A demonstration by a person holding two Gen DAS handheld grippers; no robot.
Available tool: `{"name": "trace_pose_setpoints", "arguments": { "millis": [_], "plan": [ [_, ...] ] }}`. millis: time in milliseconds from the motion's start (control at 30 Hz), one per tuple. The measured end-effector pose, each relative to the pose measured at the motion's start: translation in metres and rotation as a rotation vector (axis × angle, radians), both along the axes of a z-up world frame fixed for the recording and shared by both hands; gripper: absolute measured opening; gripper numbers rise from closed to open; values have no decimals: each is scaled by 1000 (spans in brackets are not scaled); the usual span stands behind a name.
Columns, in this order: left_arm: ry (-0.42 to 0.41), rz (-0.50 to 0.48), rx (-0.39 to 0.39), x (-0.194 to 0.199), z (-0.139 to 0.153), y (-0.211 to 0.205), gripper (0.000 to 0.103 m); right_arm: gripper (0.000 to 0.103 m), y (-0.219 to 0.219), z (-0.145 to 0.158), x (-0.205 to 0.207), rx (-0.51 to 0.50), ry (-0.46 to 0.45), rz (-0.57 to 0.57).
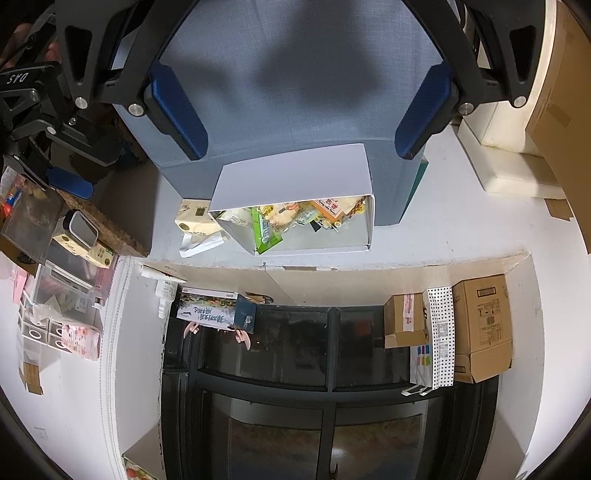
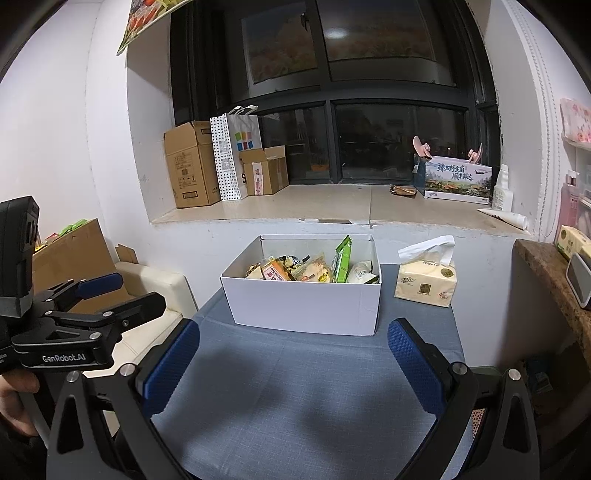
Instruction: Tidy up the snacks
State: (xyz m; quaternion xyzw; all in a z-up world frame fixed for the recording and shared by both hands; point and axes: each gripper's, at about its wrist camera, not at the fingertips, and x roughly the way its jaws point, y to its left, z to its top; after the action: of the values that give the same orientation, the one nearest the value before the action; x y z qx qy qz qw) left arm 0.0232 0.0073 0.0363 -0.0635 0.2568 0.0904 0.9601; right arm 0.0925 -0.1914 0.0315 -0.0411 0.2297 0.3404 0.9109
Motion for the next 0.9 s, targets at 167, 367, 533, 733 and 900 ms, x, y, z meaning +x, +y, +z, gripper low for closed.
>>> {"name": "trace_pose_setpoints", "arguments": {
  "millis": [167, 367, 533, 733, 900],
  "plan": [
    [1, -3, 0, -1, 0, 0, 103, 103, 0, 0, 0, -1, 2, 4],
    [5, -5, 1, -1, -1, -1, 103, 103, -1, 0, -1, 1, 4, 2],
    [6, -6, 2, -1, -1, -2, 103, 103, -2, 0, -1, 0, 5, 2],
    [9, -8, 2, 0, -2, -2, 103, 103, -2, -2, 1, 0, 11, -1],
    [10, -6, 3, 0, -2, -2, 103, 103, -2, -2, 1, 1, 12, -2]
  ]
}}
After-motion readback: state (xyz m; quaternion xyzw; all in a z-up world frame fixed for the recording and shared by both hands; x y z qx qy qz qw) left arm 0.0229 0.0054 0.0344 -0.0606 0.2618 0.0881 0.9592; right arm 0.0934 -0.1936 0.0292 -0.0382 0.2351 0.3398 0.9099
